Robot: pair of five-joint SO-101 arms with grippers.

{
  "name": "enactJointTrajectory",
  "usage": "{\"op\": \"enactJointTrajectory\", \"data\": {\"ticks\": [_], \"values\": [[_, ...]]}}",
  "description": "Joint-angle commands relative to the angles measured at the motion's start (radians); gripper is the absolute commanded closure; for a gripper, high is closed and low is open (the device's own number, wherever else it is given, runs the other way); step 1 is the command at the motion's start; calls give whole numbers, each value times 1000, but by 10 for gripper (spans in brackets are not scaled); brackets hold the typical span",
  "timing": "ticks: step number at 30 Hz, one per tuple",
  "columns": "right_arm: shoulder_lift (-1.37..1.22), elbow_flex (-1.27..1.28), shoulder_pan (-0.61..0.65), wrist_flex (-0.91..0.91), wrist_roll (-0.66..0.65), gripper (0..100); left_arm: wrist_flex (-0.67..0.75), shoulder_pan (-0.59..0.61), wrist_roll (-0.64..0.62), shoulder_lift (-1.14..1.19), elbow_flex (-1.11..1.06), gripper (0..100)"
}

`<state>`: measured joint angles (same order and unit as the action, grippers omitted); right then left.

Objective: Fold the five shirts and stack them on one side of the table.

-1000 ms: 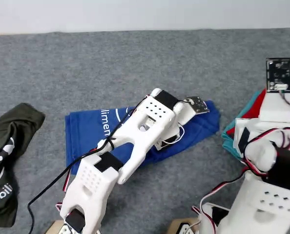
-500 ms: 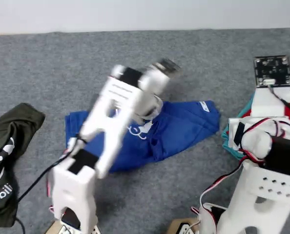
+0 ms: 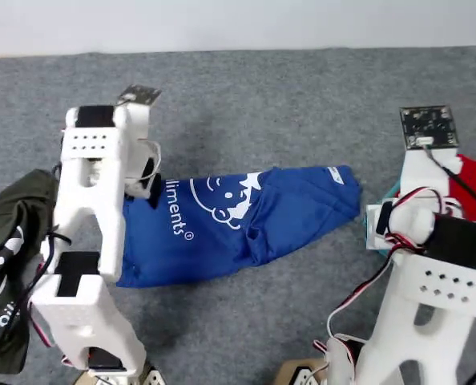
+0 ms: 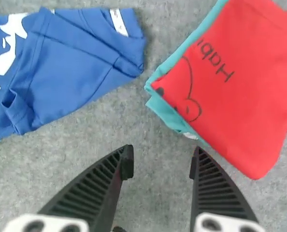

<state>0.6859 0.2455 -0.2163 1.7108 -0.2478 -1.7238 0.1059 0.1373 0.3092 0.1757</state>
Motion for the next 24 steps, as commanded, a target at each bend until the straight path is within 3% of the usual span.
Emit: {"op": "enactJointTrajectory", "data": {"ticks": [1,12,17,24], "values": [[-2,20,7,-18,-14,798,-28,41,12,-54,-31,831],[-4,64,7,-18,-14,798,78,172,12,-54,-91,808],[2,64,7,-7,-15,798,83,169,12,-54,-116,768],[-2,48,7,-16,-15,798,213,175,6,3,-220,753]]}}
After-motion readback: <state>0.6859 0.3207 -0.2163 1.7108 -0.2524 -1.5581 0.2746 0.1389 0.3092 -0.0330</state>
